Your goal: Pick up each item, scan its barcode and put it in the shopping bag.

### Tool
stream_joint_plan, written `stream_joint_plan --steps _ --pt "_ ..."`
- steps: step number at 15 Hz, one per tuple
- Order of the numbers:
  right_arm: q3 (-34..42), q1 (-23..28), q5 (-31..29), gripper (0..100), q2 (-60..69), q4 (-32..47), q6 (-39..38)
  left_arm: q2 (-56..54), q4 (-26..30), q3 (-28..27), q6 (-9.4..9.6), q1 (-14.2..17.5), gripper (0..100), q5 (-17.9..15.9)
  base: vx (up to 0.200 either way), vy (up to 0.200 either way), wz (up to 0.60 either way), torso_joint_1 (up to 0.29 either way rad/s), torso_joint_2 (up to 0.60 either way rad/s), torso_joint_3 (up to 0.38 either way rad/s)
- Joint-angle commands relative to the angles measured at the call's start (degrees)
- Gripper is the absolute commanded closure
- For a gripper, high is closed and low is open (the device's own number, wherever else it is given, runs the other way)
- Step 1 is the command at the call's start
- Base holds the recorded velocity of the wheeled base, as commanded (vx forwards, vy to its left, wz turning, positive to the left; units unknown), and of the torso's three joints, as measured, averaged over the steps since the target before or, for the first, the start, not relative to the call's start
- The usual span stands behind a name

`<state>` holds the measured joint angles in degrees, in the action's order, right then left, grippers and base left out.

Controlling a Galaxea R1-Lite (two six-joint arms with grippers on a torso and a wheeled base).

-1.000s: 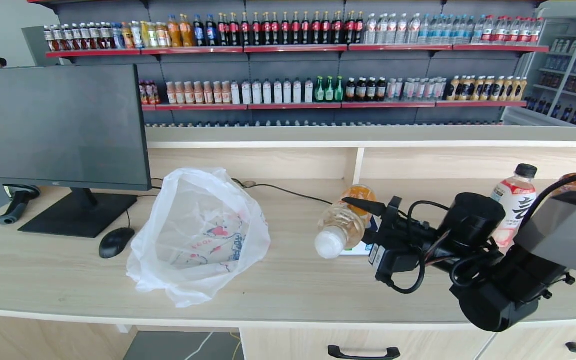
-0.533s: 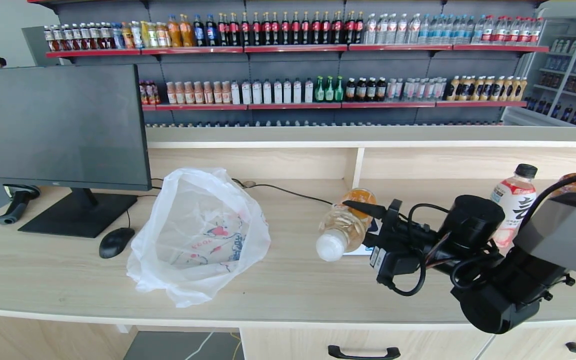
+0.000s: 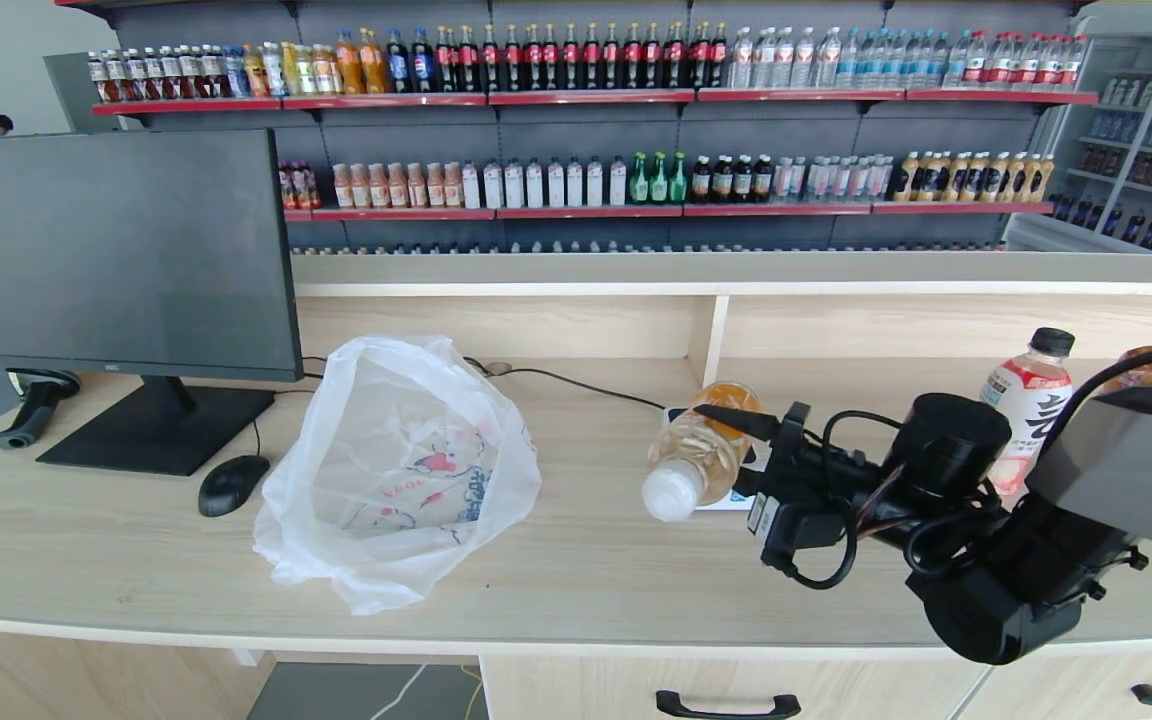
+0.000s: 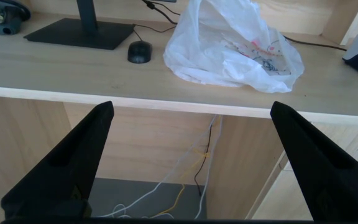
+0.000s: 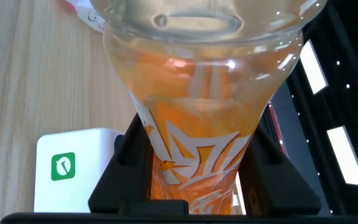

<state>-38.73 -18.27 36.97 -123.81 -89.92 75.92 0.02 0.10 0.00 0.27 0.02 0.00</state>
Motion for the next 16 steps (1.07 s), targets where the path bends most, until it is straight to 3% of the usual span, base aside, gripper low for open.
stream_joint_plan --steps 1,10,16 --pt "-0.03 0.43 0.03 100 -0.47 -0.08 0.01 0.06 -0.01 0.00 0.00 -0.02 0 0.00 0.000 0.000 0.00 0.000 0.00 0.000" --pt "-0.03 -0.27 0.47 100 0.23 -0.08 -0.86 -0.02 -0.01 0.00 0.00 -0.02 0 0.00 0.000 0.000 0.00 0.000 0.00 0.000" --pt "2.78 -2.47 0.56 100 7.18 -0.08 -4.38 -0.02 -0.01 0.00 0.00 -0.02 0 0.00 0.000 0.000 0.00 0.000 0.00 0.000"
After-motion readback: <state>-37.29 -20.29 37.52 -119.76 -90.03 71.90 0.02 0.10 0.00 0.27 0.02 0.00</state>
